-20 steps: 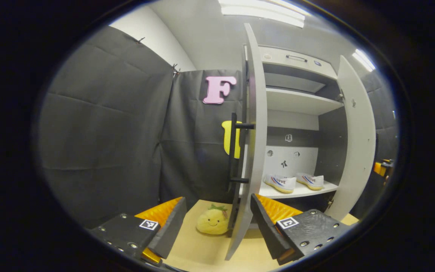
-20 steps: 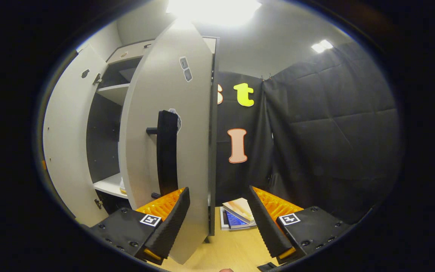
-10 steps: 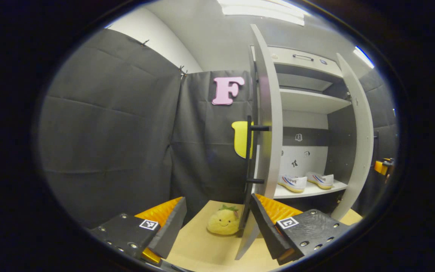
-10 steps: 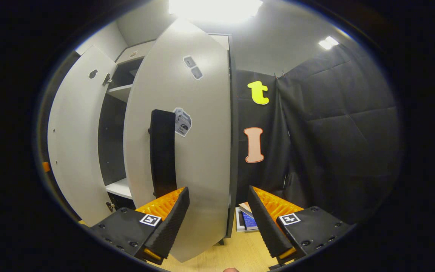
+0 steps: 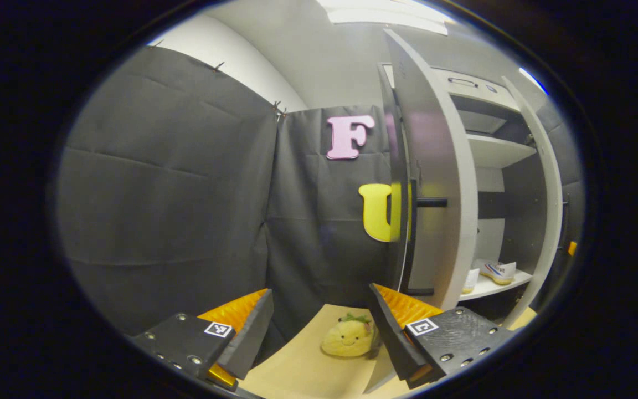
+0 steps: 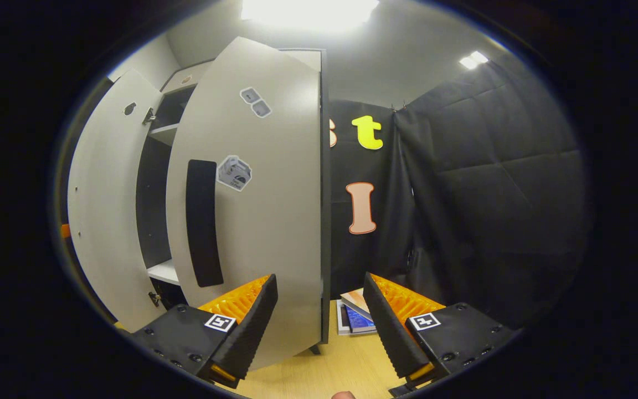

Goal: Grab one shoe with the right hand and put it into the shoe cabinet, grab the other shoe with the left hand and put it into the shoe cabinet; then close the right door with the right hand and the left door with the left hand.

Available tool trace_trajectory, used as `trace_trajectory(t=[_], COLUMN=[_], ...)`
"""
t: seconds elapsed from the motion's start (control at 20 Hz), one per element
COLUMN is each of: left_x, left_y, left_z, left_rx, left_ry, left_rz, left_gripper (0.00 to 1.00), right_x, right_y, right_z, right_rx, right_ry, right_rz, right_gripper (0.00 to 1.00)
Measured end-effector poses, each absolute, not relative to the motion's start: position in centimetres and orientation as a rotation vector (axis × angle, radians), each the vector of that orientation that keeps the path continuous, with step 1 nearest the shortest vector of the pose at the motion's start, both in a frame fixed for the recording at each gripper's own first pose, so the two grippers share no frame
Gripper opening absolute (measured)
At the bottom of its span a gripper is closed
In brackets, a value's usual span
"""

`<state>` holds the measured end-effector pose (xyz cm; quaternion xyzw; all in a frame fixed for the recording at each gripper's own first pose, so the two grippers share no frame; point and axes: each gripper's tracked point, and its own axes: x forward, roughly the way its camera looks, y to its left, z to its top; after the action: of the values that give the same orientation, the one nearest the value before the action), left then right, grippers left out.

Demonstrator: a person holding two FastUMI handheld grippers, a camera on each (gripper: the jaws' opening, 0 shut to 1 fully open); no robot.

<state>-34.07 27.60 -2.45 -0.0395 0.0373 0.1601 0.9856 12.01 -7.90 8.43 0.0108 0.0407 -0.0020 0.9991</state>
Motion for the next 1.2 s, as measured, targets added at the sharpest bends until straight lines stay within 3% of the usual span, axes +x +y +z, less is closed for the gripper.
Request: trace_trajectory(t=[0.1, 0.2, 0.3, 1.2], left_x=[-33.1, -32.0, -31.8, -32.3], left_y=[27.9, 27.5, 27.4, 25.0], left_z=[-2.6, -3.0, -2.8, -0.6], left_rx=[-0.082, -0.085, -0.075, -0.098], left_ry=[0.075, 0.081, 0.067, 0.036], left_rz=[0.320, 0.308, 0.309, 0.159], left_gripper=[0.98, 0.98, 0.96, 0.94], right_x=[11.6, 11.3, 10.8, 9.1], right_y=[-8.8, -9.5, -10.1, -10.3], right_z=[8.1, 7.5, 7.2, 6.0], right_rx=[0.016, 0.017, 0.017, 0.010], right_ry=[0.089, 0.104, 0.112, 0.133], right_rz=[-0.022, -0.033, -0.046, -0.041], right_gripper=[0.98, 0.93, 0.98, 0.98])
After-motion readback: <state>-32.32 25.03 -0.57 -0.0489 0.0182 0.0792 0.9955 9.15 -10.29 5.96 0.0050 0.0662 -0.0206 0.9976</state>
